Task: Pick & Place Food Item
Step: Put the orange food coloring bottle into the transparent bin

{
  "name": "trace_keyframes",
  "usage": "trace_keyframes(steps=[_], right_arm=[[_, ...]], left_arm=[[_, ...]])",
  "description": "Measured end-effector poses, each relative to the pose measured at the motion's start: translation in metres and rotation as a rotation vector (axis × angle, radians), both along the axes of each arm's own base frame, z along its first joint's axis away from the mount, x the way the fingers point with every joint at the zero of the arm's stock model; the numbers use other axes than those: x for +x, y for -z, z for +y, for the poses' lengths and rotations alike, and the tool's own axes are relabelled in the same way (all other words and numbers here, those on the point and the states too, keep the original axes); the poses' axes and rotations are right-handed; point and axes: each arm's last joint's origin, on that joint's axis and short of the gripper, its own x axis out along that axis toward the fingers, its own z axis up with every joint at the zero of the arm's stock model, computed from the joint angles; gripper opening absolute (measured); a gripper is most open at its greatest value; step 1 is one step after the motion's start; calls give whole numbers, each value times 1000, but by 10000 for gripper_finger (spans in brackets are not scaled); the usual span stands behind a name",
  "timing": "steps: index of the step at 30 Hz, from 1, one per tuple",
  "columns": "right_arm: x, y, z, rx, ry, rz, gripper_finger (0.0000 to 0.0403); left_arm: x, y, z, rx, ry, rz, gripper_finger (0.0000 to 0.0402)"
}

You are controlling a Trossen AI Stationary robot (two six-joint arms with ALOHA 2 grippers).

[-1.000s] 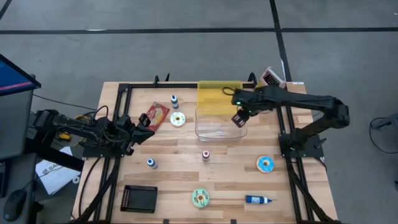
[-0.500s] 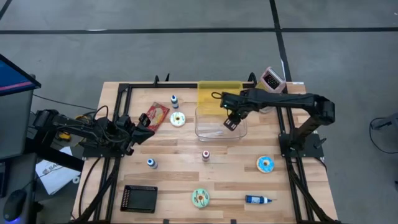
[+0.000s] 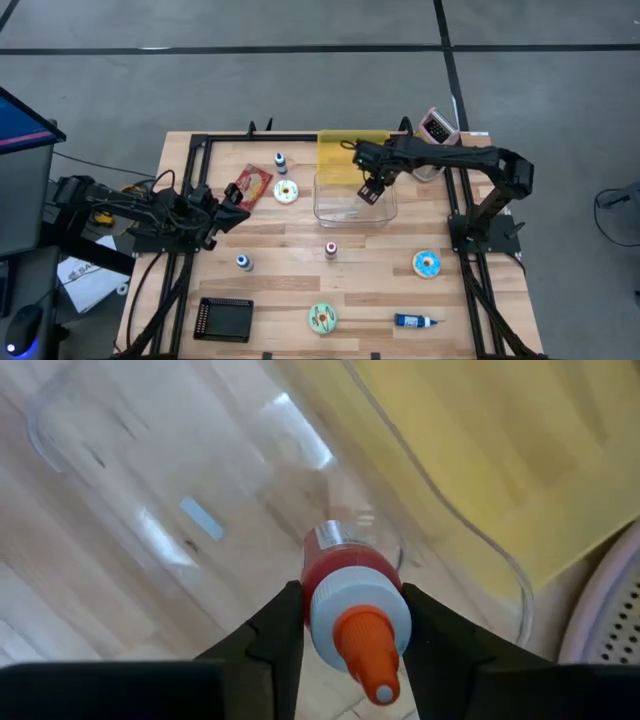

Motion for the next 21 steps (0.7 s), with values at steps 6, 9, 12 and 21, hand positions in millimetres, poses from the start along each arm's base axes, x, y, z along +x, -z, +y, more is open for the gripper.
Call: trace_keyframes(steps=[6,9,12,21], right_arm=[[0,2,-7,22,-2,-34,128],[-5,14,-9,46,4,-20,128],[-9,27,-9,68,6,-14,128],[-10,33,-10,57,0,-35,128]], left_arm=[[0,0,0,0,1,2,11],[0,0,0,0,0,2,11],[0,0,0,0,0,2,11],[0,0,0,0,1,2,11]])
